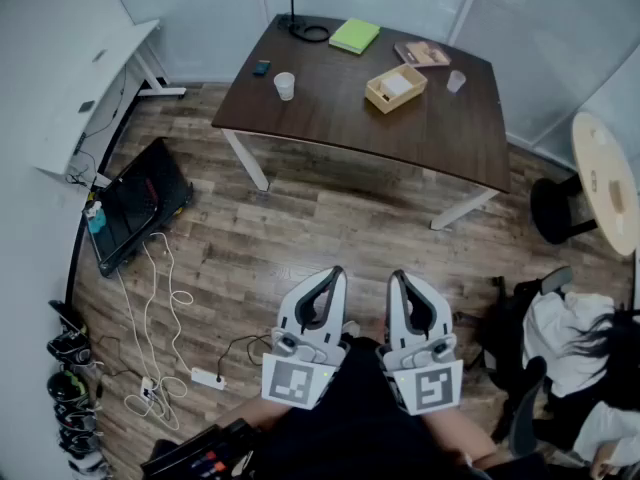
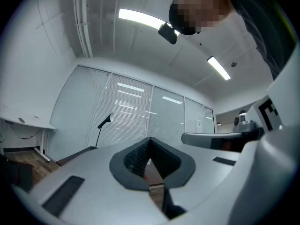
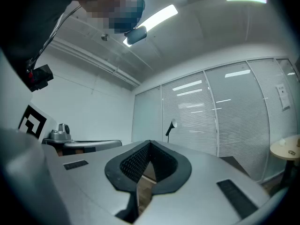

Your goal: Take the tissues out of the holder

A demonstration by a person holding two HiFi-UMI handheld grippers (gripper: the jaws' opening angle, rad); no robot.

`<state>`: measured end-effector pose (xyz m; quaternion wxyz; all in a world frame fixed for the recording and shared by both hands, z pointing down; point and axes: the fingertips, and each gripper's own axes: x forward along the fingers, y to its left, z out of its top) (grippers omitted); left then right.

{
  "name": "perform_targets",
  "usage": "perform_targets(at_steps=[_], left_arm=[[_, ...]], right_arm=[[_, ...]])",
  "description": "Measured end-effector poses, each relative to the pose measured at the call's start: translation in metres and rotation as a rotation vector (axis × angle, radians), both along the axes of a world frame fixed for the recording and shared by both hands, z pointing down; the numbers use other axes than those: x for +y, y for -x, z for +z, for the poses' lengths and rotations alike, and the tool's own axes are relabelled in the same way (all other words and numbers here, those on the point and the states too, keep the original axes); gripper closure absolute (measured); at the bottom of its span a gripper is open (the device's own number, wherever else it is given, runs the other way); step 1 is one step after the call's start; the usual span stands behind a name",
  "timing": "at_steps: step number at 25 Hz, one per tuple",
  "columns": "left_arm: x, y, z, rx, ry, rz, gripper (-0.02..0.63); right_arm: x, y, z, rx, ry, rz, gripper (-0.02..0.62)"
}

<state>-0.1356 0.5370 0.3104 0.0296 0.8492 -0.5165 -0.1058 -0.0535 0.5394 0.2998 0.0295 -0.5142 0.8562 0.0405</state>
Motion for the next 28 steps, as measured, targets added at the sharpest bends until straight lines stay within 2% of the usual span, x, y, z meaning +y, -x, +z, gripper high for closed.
perform_targets(at_steps=[4,17,28], left_arm=[[0.006,-0.008,0.003,-0.013,0.028,0.013,0.607],[0.001,-0.023,-0.009,-0.016,-0.01,0.002,0.607],[-0.003,-0.041,-0.011,-0.024,-0.028,0.004,0.607]], right_arm=[[0.004,-0.007,0.0,-0.002,0.004,0.007,0.586],[-0.008,-0.028,0.006,-0.049,0.04,0.003,0.584],[-0.008,-0.049,0.005,-0.047,0.025,0.028,0.584]])
